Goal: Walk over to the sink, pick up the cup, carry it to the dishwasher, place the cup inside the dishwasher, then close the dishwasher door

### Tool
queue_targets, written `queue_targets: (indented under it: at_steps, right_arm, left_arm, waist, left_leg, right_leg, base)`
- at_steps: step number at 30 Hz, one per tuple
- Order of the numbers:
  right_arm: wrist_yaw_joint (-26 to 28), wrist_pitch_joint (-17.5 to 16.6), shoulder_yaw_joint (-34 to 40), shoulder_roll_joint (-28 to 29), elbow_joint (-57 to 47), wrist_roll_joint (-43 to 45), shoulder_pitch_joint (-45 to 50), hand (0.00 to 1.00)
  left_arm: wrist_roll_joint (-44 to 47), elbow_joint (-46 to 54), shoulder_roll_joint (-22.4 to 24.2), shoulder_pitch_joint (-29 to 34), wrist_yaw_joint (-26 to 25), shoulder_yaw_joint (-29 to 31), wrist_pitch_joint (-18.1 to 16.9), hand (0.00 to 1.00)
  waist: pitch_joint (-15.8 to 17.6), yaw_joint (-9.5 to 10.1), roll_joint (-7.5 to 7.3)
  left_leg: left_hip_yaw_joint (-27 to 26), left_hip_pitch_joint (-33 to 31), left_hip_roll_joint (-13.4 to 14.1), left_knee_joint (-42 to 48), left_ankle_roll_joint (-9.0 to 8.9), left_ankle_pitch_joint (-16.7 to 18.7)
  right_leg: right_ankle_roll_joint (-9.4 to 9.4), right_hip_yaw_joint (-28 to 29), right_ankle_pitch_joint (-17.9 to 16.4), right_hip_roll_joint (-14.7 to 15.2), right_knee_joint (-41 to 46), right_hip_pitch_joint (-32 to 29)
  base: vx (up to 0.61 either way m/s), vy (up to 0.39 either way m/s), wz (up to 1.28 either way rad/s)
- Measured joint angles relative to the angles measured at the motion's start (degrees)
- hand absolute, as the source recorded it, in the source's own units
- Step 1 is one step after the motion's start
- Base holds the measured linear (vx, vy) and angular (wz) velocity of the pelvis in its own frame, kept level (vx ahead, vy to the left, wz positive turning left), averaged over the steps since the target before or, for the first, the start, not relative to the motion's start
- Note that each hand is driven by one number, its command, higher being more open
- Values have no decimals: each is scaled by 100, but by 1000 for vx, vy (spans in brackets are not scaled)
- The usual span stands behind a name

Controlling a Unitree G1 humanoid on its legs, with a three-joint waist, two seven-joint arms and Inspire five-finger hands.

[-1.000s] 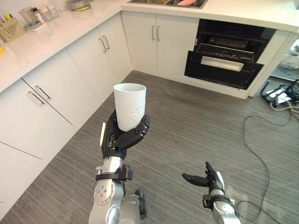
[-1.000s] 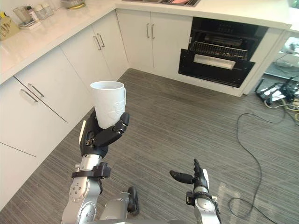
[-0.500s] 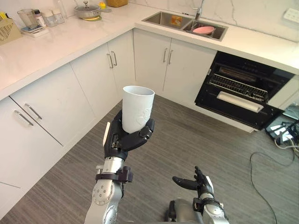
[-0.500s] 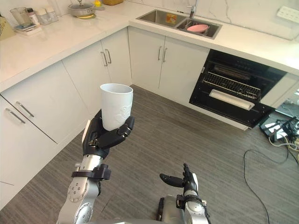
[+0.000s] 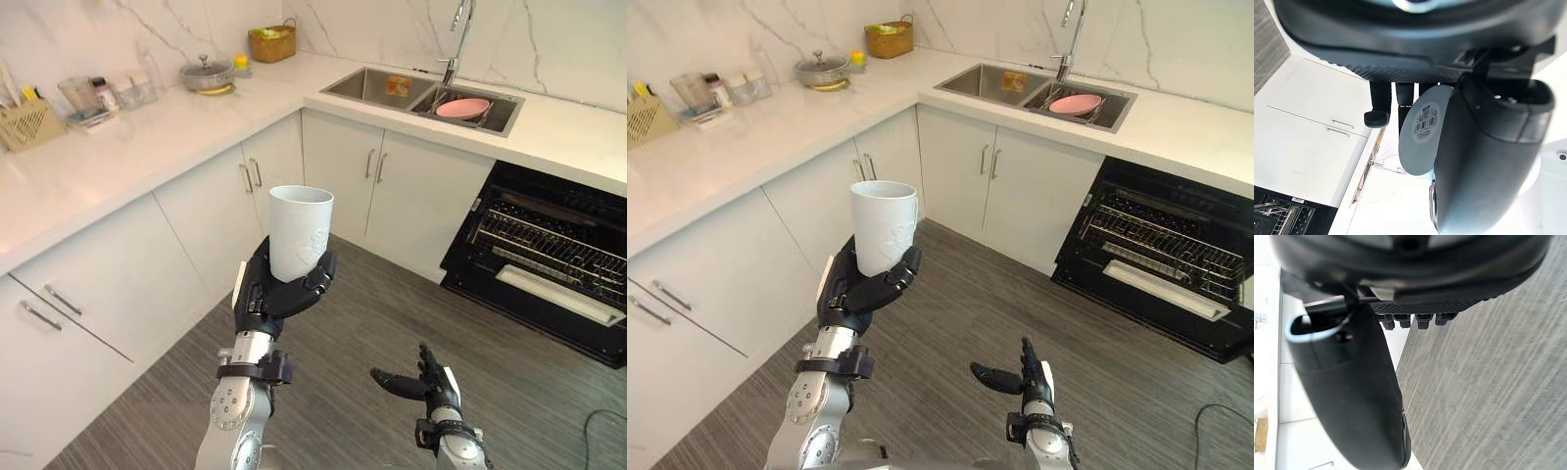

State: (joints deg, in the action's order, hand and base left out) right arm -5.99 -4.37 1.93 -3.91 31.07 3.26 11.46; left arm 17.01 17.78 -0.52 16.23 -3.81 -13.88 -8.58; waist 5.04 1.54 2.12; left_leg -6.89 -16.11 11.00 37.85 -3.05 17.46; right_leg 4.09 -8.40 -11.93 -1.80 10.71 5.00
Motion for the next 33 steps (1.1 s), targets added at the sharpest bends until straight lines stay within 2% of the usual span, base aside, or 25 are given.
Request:
queue_targets:
  at_steps: [1,2,3,4,5,7,9,10,11,13,14,15,18,19,20,21,22,23,24,25,26,27,29,31,33]
  right_arm:
    - [-6,-1,3,-16,149,0,-34,100]
    - [-19,4,1,-58,365,0,-82,100]
    - [-33,39,1,-83,504,0,-58,100]
    - [-36,51,-5,-69,553,-1,-60,100]
    - [-44,80,-10,0,563,0,-38,100]
    - [-37,85,-18,70,526,-5,-60,100]
    - [-38,91,-11,175,382,-20,-49,100]
    - [-20,91,-16,248,291,-28,-48,100]
    - [-7,92,-16,308,207,-45,-12,100]
    - [13,91,-28,420,110,-65,34,100]
    - [14,91,-66,447,104,-66,19,100]
    - [19,90,-110,446,103,-67,-1,100]
    - [59,90,-132,428,122,-71,-28,100]
    - [59,89,-133,404,205,-71,-78,100]
    - [55,88,-129,366,255,-71,-88,100]
    - [54,84,-124,230,372,-71,-101,100]
    - [53,141,-124,66,494,-71,-141,100]
    - [52,143,-116,-14,473,-71,-123,100]
    - [50,148,-104,-55,445,-70,-83,100]
    - [46,151,-101,-60,397,-70,-22,100]
    - [10,150,-114,-24,75,-61,236,100]
    - [-12,146,-113,-18,-94,-59,322,100]
    - [-67,122,-113,-11,-550,-47,399,100]
    - [-130,15,-102,11,-942,-36,333,100]
    - [-168,-1,-97,23,-967,-13,300,100]
  left_arm:
    - [-2,-47,-9,14,1,-1,0,0]
    - [-2,-113,-24,29,0,-3,2,0]
    - [-4,-178,-51,66,-7,0,2,0]
    - [-4,-178,-72,109,-11,-1,1,0]
    - [-4,-181,-132,115,-52,10,12,0]
    - [-2,-165,-155,76,-78,-19,13,0]
    - [-3,-160,-275,85,-117,-51,45,0]
    - [-4,-148,-391,80,-122,-69,56,0]
    - [-5,-131,-446,82,-130,-112,61,0]
    - [-5,76,-468,100,-135,-202,62,0]
    - [-6,253,-481,90,-134,-281,57,0]
    - [-6,367,-488,84,-127,-343,11,0]
    - [-5,408,-515,-3,-123,-503,-114,0]
    - [-4,330,-510,-48,-121,-500,-136,0]
    - [-5,202,-514,-97,-120,-496,-165,0]
    - [-7,-67,-439,-168,-111,-505,-168,0]
    - [-7,-351,-336,-166,-123,-495,-37,0]
    - [-13,-519,-276,-194,-122,-485,9,0]
    - [-19,-665,-198,-245,-122,-496,113,0]
    - [-19,-691,-159,-243,-122,-498,175,0]
    - [-21,-677,-105,-217,-112,-517,222,0]
    - [-21,-638,-83,-216,-104,-526,220,0]
    - [-20,-386,-17,-178,-103,-514,202,0]
    - [-19,-132,-3,-172,-93,-508,72,0]
    - [-19,-133,3,-161,-95,-465,15,0]
  waist:
    - [4,22,-12]
    - [4,40,-12]
    - [-5,90,-32]
    - [-7,96,-70]
    - [-70,49,-136]
    - [-8,83,-273]
    - [31,70,-368]
    - [63,51,-421]
    - [69,21,-422]
    - [54,-23,-413]
    - [38,-95,-417]
    - [22,-107,-432]
    - [3,-148,-420]
    - [-17,-259,-449]
    - [-50,-320,-525]
    - [-63,-398,-422]
    - [-108,-388,-160]
    - [-101,-407,-82]
    - [-74,-410,-38]
    - [-67,-410,-32]
    - [-45,-387,-41]
    - [-45,-370,-41]
    - [-44,-315,-44]
    - [-67,-166,-19]
    - [-62,-78,-33]
  left_leg:
    - [259,-14,-241,-664,-23,-189]
    - [497,-55,-467,-1368,-31,-529]
    - [555,60,-616,-1580,-20,-1186]
    - [479,116,-659,-1532,87,-1286]
    - [271,63,-715,-1237,181,-1003]
    - [-71,51,-692,-908,309,-592]
    - [-387,327,-709,-984,387,-376]
    - [-557,652,-737,-1167,454,-292]
    - [-703,1013,-742,-1351,469,-184]
    - [-814,1433,-696,-1554,439,-39]
    - [-845,1554,-651,-1620,411,45]
    - [-892,1637,-611,-1657,380,112]
    - [-1128,2142,-497,-2048,182,224]
    - [-1138,2250,-492,-2179,69,248]
    - [-1109,2330,-557,-2223,-34,301]
    - [-1054,2468,-501,-2235,-162,380]
    - [-1073,2587,-292,-2230,-232,341]
    - [-1016,2595,-240,-2078,-345,269]
    - [-915,2517,-117,-1552,-447,107]
    - [-839,2409,-35,-1125,-454,-31]
    - [-593,2054,208,244,-465,-562]
    - [-555,1893,298,757,-491,-579]
    - [-592,1319,533,1757,-380,-491]
    - [-655,697,630,1691,-183,-134]
    - [-594,500,504,1076,-2,41]
  right_leg:
    - [-76,129,-86,91,8,74]
    - [-213,284,-199,188,45,136]
    - [-413,529,-333,293,135,180]
    - [-480,671,-402,350,169,210]
    - [-594,802,-476,511,210,223]
    - [-718,1066,-547,658,426,114]
    - [-896,1157,-585,779,1535,-365]
    - [-1166,1110,-489,908,2648,-854]
    - [-1185,962,-479,1005,3532,-1213]
    - [-1063,569,-546,1118,4181,-1638]
    - [-988,348,-587,1131,4222,-1865]
    - [-910,164,-632,1136,4160,-2061]
    - [-713,-537,-664,1025,3160,-2564]
    - [-528,-703,-375,900,2367,-2664]
    - [-285,-728,279,819,1746,-2672]
    - [-53,-719,528,755,1801,-2589]
    - [23,-777,450,566,1784,-2473]
    - [66,-797,327,509,1771,-2376]
    - [101,-837,254,419,1640,-2118]
    - [113,-866,242,365,1506,-1903]
    - [127,-877,233,270,1061,-1264]
    - [126,-869,213,243,897,-1024]
    - [111,-769,185,154,527,-587]
    - [11,-575,96,153,334,-381]
    - [-10,-402,-30,203,328,-266]
  base:
    - [390,230,-68]
    - [411,279,-83]
    - [373,269,-87]
    - [416,311,-84]
    - [467,319,-60]
    - [522,355,-81]
    - [344,247,-86]
    - [297,183,-73]
    - [284,162,-69]
    - [269,93,-38]
    - [278,37,-24]
    - [364,-21,-30]
    - [361,-55,-35]
    - [339,-86,1]
    - [573,-127,15]
    - [529,-97,-9]
    - [537,-91,-17]
    - [499,-106,-29]
    - [574,-166,-8]
    - [553,-161,3]
    - [428,-112,6]
    - [373,-60,1]
    - [261,-14,-21]
    - [202,53,-39]
    - [195,145,-36]
